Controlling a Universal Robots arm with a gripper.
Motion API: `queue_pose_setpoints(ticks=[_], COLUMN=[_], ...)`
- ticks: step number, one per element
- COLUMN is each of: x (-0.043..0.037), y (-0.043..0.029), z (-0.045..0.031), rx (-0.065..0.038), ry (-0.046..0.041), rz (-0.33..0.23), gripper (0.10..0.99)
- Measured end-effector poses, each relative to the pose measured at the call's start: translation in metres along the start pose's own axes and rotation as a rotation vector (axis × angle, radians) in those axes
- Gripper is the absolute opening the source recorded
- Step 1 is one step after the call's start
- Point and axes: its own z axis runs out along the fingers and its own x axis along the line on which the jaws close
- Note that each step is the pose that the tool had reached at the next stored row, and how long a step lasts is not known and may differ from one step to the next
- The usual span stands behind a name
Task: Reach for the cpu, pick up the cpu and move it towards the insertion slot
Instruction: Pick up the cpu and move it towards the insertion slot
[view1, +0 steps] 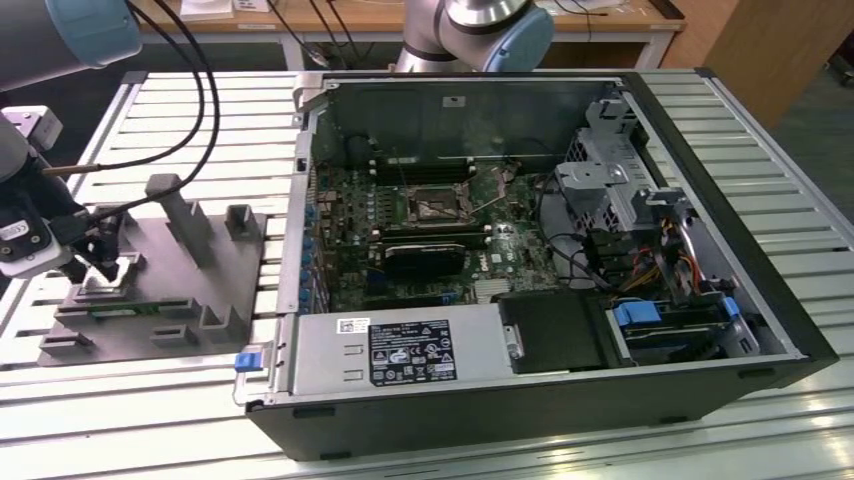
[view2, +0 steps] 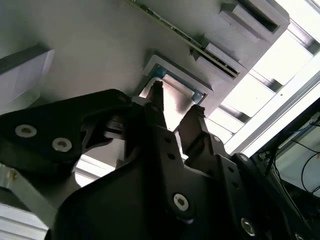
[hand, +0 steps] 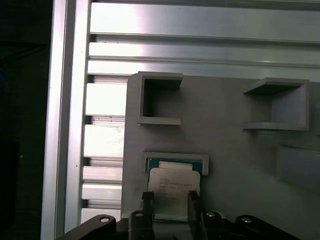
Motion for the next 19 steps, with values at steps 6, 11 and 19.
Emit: queue_pose_setpoints(ticks=[6,11,19], x=[0.0,-0.0005,-0.0015], y=[0.0,0.0,0.002], z=[0.0002,0.002,0.0082], rx=[0.0,0.0,0.0], ry=[0.0,-0.0008,-0.0016], rz=[0.0,0.014,0.044], gripper=[0.584,0.647,0.647])
